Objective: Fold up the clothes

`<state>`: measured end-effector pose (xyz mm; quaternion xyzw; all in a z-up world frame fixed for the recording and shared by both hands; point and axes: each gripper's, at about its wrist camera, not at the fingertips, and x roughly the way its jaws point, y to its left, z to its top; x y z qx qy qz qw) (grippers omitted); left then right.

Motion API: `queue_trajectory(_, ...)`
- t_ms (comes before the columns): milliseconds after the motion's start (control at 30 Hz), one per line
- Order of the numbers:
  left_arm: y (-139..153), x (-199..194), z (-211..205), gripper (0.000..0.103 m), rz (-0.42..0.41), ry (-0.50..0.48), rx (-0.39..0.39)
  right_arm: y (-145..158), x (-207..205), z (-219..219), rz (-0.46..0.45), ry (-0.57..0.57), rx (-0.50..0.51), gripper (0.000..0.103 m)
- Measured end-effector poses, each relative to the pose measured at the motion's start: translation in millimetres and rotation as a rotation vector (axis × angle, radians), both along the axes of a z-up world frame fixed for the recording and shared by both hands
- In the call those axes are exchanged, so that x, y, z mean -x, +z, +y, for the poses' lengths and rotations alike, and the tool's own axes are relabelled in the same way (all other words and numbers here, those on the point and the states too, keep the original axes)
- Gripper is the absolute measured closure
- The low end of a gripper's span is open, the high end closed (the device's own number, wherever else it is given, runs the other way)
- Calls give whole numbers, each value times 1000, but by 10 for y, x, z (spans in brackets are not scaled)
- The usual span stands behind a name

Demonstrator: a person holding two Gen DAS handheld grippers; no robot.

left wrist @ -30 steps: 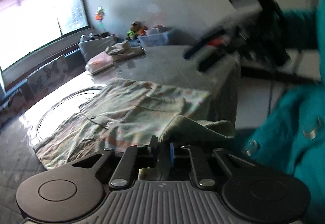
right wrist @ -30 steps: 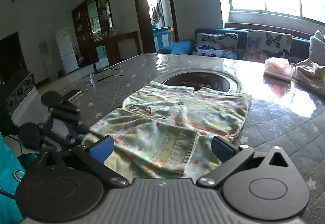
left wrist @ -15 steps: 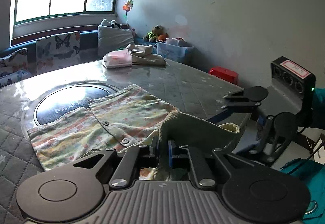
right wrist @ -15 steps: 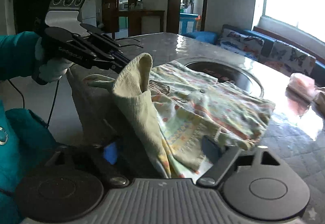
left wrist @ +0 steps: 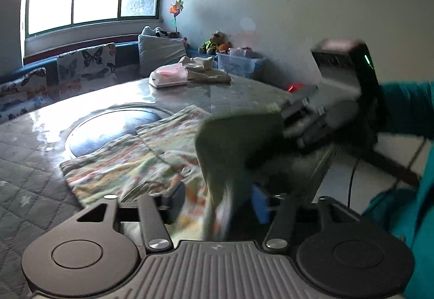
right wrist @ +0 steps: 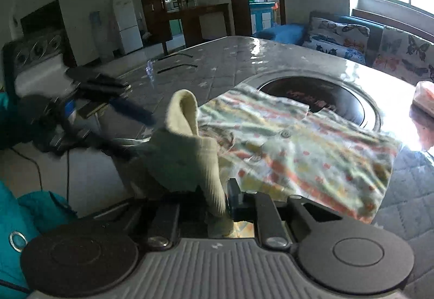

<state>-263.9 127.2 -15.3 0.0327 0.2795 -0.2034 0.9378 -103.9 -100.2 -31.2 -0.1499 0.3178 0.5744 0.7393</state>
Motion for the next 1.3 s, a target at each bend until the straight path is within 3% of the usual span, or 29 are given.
queue_trajectory(200, -154, 66, -12, 46, 0, 20, -113, 73, -118, 71, -8, -15, 4, 89)
queue_trajectory(367, -165, 5, 78, 79, -22, 22, -106, 115, -154, 139, -19, -19, 12, 90)
queue_trajectory(467, -113, -89, 214, 88, -28, 40, -54, 166, -252, 197, -29, -30, 6, 90)
queue_trajectory(700, 67, -487, 576, 91, -33, 135, 80, 286, -605, 422, -63, -63, -8, 91)
queue_trajectory(933, 151, -1110, 842, 92, -41, 212, 93, 316, -1157, 804, -108, -115, 9, 91)
queue_trajectory(1133, -128, -1672, 1088, 92, 67, 316, 127, -26, -1607, 1162, -97, -184, 76, 89)
queue_trajectory(1300, -444, -1917, 1214, 92, 172, 404, 141, -289, -1704, 1203, -116, -266, 98, 78)
